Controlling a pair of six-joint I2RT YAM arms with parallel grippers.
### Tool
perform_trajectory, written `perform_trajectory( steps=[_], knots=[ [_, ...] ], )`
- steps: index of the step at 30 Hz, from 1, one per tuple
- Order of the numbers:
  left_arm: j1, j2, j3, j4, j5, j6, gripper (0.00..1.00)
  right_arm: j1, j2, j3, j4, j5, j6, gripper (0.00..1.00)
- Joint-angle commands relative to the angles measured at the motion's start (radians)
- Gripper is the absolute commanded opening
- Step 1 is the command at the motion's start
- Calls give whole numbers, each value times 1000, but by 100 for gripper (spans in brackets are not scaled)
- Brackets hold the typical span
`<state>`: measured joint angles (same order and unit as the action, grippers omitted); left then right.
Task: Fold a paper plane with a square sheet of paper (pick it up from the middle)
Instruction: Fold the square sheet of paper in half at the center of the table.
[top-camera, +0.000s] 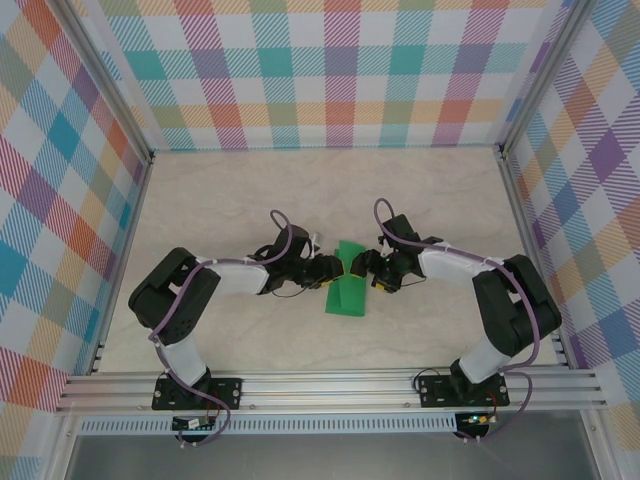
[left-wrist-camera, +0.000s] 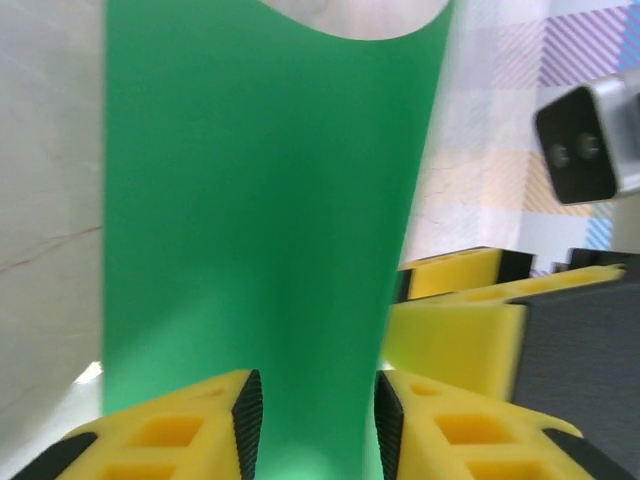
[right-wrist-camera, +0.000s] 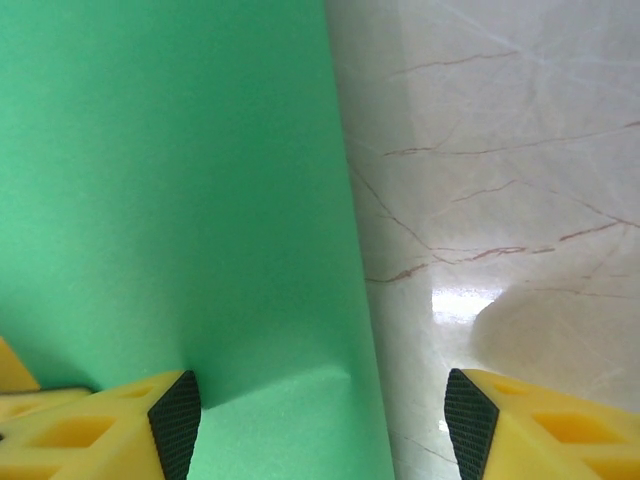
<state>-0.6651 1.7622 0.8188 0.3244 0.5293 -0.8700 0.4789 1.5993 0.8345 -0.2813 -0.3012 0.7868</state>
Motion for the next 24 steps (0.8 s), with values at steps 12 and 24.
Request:
perform_trajectory(
  steps=[12, 24],
  knots=[
    [-11, 92, 62, 210, 141, -91, 1, -98, -122, -116, 90, -89, 51, 71],
    [-11, 86, 74, 272, 169, -153, 2, -117, -153, -143, 95, -82, 52, 73]
  ],
)
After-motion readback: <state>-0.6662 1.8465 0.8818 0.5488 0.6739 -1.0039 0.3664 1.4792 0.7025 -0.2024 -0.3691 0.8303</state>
